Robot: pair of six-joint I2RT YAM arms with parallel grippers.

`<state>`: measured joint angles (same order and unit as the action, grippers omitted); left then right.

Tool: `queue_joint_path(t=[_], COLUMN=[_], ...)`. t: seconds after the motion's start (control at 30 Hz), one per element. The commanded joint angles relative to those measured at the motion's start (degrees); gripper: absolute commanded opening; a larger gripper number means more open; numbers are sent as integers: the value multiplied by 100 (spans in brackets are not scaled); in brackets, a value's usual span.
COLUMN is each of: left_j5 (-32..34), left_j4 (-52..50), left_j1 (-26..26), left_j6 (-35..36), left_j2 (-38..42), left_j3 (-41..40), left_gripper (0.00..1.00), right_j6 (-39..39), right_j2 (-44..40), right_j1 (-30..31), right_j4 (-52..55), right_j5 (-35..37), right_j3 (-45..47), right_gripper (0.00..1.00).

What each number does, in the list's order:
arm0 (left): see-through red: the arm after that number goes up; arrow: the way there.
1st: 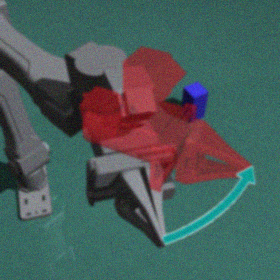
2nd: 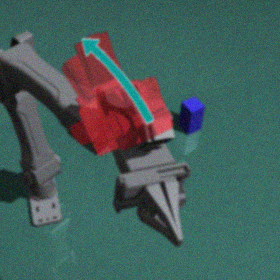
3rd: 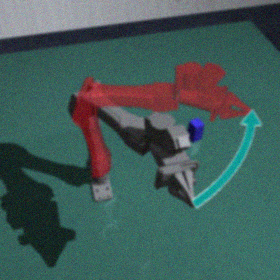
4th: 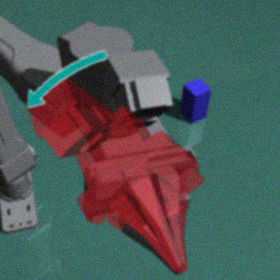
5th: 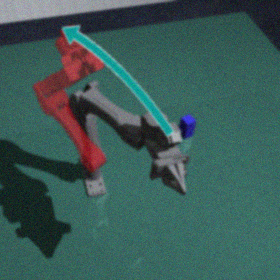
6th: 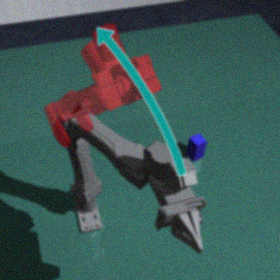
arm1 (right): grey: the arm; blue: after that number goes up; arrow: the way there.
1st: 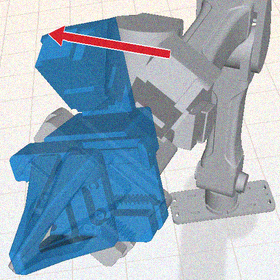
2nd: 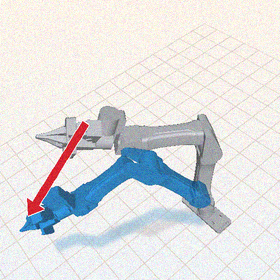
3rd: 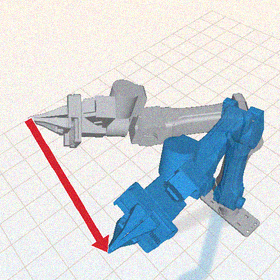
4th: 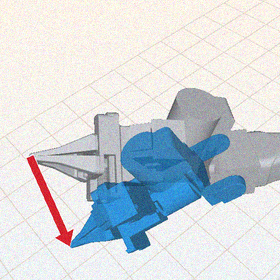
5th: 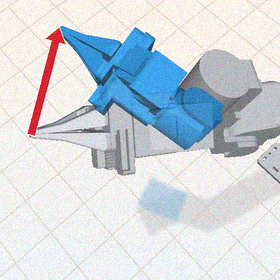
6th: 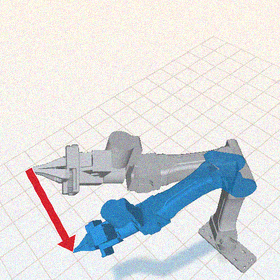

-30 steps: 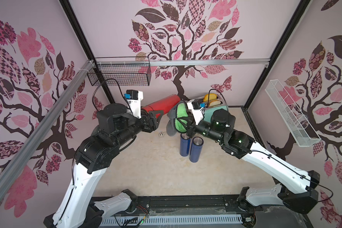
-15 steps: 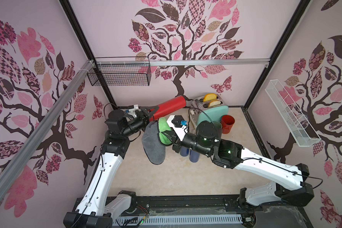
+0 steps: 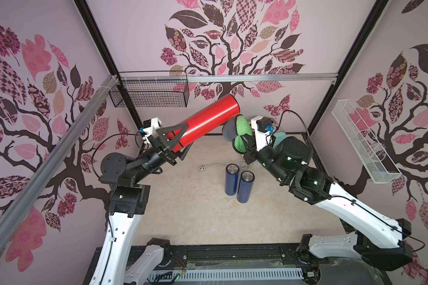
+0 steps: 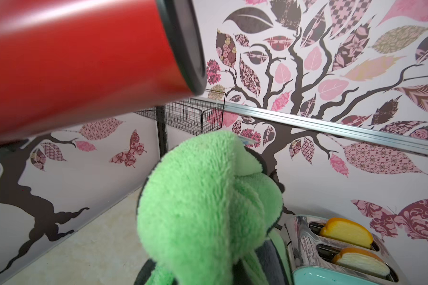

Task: Wipe the surface of the thermos
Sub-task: Wipe the dirt from the surface of the thermos.

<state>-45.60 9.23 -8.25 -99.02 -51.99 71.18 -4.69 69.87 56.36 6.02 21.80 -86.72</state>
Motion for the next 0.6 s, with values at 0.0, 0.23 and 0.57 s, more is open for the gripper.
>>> queue_joint_path(t=[0.0,0.23,0.57], left_j5=[71,94,-76], left_j4=[224,-1032,-1486], left_j1=[9,8,8], left_j6=[143,1071,1628], left_j2=[41,217,215], left_j3=[43,344,869], left_gripper=[0,0,0], right_j6=[383,610,558], right_j2=[76,257,191], right_j1=[65,516,-251], right_j4=[14,-326,665], right_j5=[-479,-1173,-672], right_j3=[-252,-306,-1072], right_gripper=[0,0,0])
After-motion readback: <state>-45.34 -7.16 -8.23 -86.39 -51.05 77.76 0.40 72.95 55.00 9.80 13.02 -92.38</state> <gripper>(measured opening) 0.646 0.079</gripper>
